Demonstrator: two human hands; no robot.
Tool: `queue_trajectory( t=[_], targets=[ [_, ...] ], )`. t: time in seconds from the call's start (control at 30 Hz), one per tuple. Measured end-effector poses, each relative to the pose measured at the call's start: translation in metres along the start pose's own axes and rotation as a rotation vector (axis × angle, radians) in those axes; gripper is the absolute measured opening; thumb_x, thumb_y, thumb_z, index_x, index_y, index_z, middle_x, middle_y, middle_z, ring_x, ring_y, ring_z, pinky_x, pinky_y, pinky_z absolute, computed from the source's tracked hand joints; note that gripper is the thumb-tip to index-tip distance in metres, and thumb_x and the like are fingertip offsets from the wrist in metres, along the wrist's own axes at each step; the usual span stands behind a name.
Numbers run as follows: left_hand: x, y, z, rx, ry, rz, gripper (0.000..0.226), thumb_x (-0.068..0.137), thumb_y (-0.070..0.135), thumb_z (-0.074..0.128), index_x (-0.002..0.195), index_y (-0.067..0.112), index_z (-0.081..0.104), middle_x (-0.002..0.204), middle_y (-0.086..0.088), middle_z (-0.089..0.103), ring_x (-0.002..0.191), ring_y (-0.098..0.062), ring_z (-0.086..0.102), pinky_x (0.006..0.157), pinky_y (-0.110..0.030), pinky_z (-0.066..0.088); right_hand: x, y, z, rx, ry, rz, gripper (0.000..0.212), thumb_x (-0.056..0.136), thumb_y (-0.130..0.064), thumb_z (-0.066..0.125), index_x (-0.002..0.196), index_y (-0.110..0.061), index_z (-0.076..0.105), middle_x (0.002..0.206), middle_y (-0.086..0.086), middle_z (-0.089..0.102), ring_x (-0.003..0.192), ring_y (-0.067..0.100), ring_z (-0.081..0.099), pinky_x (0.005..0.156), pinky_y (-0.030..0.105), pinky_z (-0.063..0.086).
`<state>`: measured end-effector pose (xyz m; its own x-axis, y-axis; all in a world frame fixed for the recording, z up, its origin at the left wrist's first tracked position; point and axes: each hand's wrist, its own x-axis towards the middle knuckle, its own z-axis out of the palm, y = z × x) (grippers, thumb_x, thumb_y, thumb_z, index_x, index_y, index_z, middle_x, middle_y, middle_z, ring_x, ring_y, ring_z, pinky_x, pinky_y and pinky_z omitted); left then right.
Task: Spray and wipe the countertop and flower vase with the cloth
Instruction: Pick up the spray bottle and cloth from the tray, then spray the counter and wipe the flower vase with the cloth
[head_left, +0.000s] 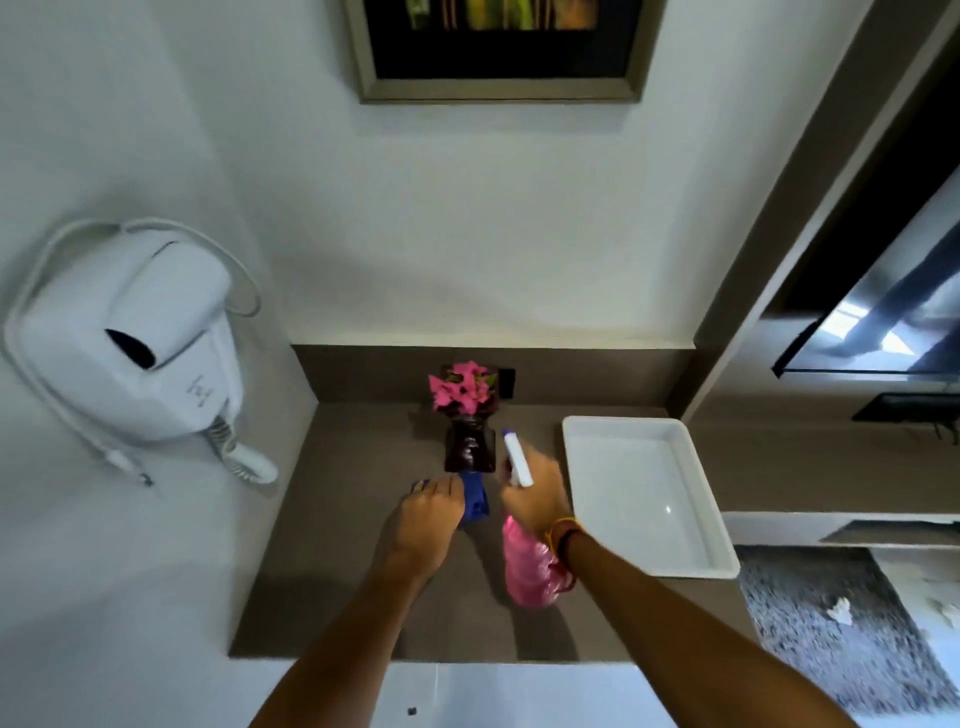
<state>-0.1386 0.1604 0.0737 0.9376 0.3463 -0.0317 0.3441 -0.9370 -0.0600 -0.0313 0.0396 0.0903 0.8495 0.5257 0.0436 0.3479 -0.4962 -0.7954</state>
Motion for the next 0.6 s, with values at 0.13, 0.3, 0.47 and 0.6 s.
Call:
queue_trajectory(
  t=[0.13,0.3,0.47,0.6],
  targets=[
    [-0.014,-0.026,0.009,-0.025,-0.077,-0.048,0.037,0.092,0.013,0.063,0.128,0.010,0.054,0.120,-0.009,0.065,0.106,-0.023,0.065,0.090,-0.032,0.053,-0.008,-0.010,0.048,0.016,-0.088,0.145,0.010,0.068,-0.004,0.059,0.075,-0.012,0.058,0.064,0.005,0.064,0.057,0.023,0.064,0.049,0.031,0.057],
    [-0.021,-0.040,0.011,-0.038,-0.079,-0.046,0.037,0.096,0.013,0.057,0.132,0.010,0.048,0.126,-0.010,0.062,0.111,-0.023,0.061,0.096,-0.032,0.050,-0.008,-0.011,0.070,-0.019,-0.108,0.238,0.010,0.071,-0.010,0.060,0.071,-0.018,0.053,0.060,-0.005,0.056,0.052,0.009,0.055,0.047,0.017,0.044],
    [-0.021,-0.043,0.009,-0.020,-0.089,-0.030,0.039,0.094,0.010,0.059,0.131,0.008,0.049,0.124,-0.011,0.063,0.108,-0.024,0.063,0.092,-0.034,0.052,-0.006,-0.007,0.066,-0.069,-0.092,0.229,0.014,0.071,-0.005,0.057,0.079,-0.014,0.051,0.061,-0.002,0.052,0.054,0.015,0.052,0.052,0.028,0.050],
    [-0.013,-0.036,0.004,-0.005,-0.057,-0.003,0.031,0.094,0.007,0.053,0.126,0.008,0.052,0.121,-0.011,0.065,0.108,-0.026,0.064,0.093,-0.035,0.051,-0.002,-0.007,0.035,0.003,0.026,0.116,0.018,0.068,0.003,0.058,0.083,-0.008,0.055,0.065,0.005,0.057,0.058,0.024,0.058,0.053,0.034,0.057]
  ],
)
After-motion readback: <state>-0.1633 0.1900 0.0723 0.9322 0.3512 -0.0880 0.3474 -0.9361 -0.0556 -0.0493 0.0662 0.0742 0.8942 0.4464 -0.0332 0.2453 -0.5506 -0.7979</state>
